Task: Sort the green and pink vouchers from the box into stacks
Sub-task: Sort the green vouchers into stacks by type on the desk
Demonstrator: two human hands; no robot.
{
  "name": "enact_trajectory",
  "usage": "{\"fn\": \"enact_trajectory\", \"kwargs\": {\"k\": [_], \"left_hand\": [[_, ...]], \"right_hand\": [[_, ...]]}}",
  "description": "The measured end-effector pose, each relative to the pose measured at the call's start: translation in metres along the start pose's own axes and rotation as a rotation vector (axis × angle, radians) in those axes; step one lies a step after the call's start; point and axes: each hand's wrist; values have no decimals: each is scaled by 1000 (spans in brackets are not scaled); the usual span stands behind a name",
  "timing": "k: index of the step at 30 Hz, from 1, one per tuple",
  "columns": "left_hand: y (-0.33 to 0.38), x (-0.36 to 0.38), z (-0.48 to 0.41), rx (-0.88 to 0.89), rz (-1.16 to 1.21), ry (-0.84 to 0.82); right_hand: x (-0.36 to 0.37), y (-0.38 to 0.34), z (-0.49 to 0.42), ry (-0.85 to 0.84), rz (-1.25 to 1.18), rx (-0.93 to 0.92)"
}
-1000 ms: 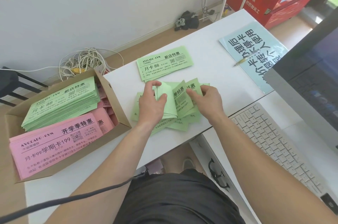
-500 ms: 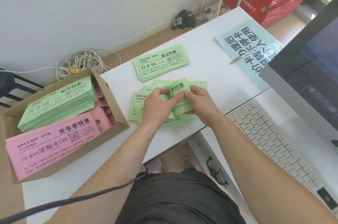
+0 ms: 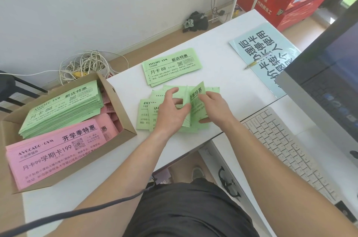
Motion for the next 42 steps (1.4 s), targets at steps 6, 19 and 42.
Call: {"fn": "enact_trajectory", "kwargs": {"k": [6, 19, 42], "left_hand": [[-7, -8, -1, -101, 124, -175], [10, -102, -26, 91, -301, 62], [-14, -49, -32, -66, 227, 267]], "right_hand": [[-2, -1, -7, -35, 238, -45], [-31, -2, -31, -17, -103, -240], [6, 15, -25, 185, -101, -273]]}}
Point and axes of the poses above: each hand's wrist, its own z-axis away from the middle knuckle, its own x-axis out of the palm, y = z × x, and after that the axes turned 10 degrees about z, right-handed
